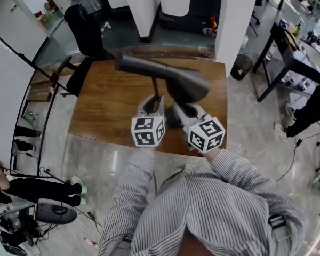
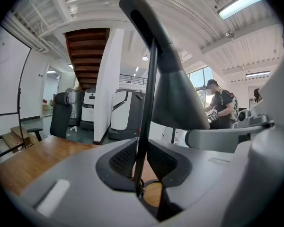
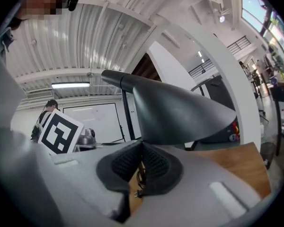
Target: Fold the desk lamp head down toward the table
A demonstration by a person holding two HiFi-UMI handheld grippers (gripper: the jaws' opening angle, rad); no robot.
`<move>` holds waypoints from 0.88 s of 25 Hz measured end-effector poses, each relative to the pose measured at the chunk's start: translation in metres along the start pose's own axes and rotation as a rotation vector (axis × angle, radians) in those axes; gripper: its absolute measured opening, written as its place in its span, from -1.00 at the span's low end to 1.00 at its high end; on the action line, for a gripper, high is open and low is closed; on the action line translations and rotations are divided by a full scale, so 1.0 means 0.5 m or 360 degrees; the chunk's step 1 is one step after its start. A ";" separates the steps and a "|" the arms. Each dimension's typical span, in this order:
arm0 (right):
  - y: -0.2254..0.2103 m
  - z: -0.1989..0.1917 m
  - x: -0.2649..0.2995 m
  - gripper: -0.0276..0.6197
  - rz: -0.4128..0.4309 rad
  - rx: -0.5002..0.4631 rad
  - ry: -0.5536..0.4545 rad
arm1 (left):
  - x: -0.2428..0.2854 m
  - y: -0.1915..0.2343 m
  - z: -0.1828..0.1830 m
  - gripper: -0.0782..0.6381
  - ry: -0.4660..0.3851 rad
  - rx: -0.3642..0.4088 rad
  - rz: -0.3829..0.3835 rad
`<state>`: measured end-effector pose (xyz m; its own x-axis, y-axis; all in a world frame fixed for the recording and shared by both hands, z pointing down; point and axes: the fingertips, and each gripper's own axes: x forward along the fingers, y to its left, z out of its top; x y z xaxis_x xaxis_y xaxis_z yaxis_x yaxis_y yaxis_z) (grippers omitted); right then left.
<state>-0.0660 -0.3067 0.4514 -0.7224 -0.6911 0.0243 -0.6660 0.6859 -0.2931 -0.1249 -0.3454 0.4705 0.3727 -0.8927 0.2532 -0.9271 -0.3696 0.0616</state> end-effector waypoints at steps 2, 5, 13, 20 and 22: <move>0.008 -0.006 0.008 -0.91 0.0018 0.0024 0.0006 | -0.001 0.004 -0.001 -0.61 -0.0003 -0.0005 0.0001; 0.013 -0.009 0.015 -0.91 0.0025 0.0040 0.0013 | 0.000 0.008 0.000 -0.61 -0.0001 -0.0009 0.0002; 0.020 -0.009 0.026 -0.91 0.0066 -0.0013 0.0051 | -0.003 0.018 0.002 -0.61 -0.0003 -0.0023 0.0022; 0.012 -0.034 0.010 -0.91 0.0053 -0.0169 0.0149 | -0.031 0.013 -0.010 -0.61 -0.0038 -0.0055 0.0098; 0.016 -0.043 0.006 -0.91 0.0054 -0.0206 0.0169 | -0.048 0.015 -0.020 -0.61 -0.0044 -0.0068 0.0107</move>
<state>-0.0775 -0.2984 0.4699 -0.7560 -0.6436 0.1190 -0.6542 0.7369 -0.1703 -0.1412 -0.3244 0.4744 0.3099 -0.9222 0.2314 -0.9507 -0.2977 0.0866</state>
